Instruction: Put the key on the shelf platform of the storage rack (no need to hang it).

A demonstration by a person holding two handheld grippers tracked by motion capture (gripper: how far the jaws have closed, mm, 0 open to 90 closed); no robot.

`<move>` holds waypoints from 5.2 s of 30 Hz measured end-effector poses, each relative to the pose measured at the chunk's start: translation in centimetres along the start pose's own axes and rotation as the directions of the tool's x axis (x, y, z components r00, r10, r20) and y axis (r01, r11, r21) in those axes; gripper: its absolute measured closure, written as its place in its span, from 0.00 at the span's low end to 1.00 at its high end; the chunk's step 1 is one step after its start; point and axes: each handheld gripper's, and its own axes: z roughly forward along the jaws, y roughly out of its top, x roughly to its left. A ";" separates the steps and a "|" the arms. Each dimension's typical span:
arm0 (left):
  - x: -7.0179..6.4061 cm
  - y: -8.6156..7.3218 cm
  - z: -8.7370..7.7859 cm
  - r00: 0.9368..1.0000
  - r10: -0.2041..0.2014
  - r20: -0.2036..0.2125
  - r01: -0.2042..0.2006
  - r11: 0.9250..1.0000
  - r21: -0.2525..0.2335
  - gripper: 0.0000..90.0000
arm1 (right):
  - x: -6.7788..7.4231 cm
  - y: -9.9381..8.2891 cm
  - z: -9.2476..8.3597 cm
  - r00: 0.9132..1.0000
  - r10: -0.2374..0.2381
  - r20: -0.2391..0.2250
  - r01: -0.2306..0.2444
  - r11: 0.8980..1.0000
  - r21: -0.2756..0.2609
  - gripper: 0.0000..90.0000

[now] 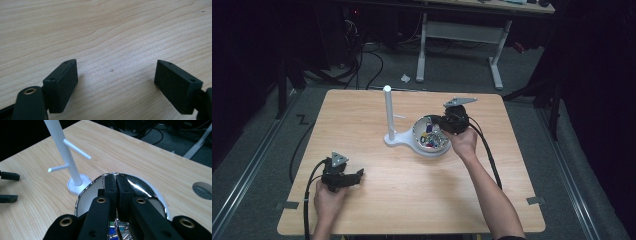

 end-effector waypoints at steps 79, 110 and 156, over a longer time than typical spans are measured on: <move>0.0 0.0 0.0 1.000 0.003 0.000 -0.003 1.000 -0.004 0.22 | -2.9 -5.1 -9.1 0.985 0.168 0.045 -0.161 0.978 -0.134 0.57; -0.1 0.0 0.1 1.000 -0.002 -0.004 0.002 1.000 -0.007 0.22 | -3.4 -9.7 -14.2 0.967 0.234 0.099 -0.212 0.959 -0.189 0.57; 0.0 -0.1 0.0 1.000 0.008 0.002 -0.008 1.000 -0.004 0.21 | -2.2 -18.4 -11.4 0.948 0.283 0.147 -0.267 0.956 -0.119 0.58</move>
